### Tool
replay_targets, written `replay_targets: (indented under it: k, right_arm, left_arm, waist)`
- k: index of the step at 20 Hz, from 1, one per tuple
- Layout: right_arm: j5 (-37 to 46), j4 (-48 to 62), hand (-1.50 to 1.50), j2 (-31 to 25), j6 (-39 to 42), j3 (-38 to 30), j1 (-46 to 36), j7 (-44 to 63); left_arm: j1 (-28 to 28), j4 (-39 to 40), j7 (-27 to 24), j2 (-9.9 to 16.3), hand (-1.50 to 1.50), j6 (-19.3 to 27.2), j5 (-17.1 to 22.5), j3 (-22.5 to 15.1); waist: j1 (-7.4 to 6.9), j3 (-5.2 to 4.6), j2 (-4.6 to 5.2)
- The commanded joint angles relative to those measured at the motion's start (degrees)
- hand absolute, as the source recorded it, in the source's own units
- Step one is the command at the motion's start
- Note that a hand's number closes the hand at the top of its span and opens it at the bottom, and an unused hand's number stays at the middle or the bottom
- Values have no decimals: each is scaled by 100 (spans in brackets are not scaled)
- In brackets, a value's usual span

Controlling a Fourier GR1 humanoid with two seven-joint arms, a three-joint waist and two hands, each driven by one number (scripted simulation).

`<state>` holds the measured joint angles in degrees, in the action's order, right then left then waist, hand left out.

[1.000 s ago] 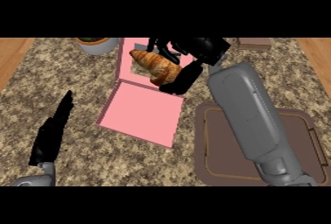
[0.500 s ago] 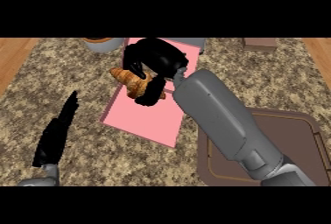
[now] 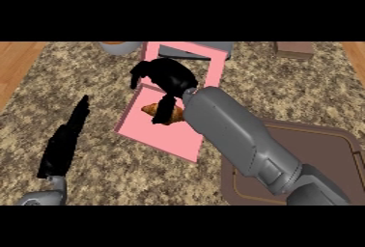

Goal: Pick the croissant from the tray and place it in the cardboard box

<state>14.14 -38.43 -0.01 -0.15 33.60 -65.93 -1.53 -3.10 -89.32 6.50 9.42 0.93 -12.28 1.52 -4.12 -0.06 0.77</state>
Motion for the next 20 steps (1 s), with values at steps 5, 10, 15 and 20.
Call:
replay_targets:
  k: [5, 10, 15, 20]
  right_arm:
    - [-1440, 7, -150, 1, -950, -139, 128, -393]
    - [-2284, 328, -150, 1, -1187, -949, -28, -792]
    - [-2964, 676, -150, 1, -834, -1831, -120, -1176]
    - [-3068, 1542, -150, -737, -586, -2529, -444, -1522]
  left_arm:
    - [-338, 384, -37, 2, 0, -42, -6, 43]
    - [-84, 154, -27, -16, 0, 36, -100, -10]
    - [-46, 33, 105, -128, 0, 122, -99, -24]
    - [62, 182, -169, -88, 0, 154, -197, -15]
  waist:
    - [-57, 3, 44]
    - [-40, 8, 35]
    - [139, 9, 0]
    - [152, 6, 29]
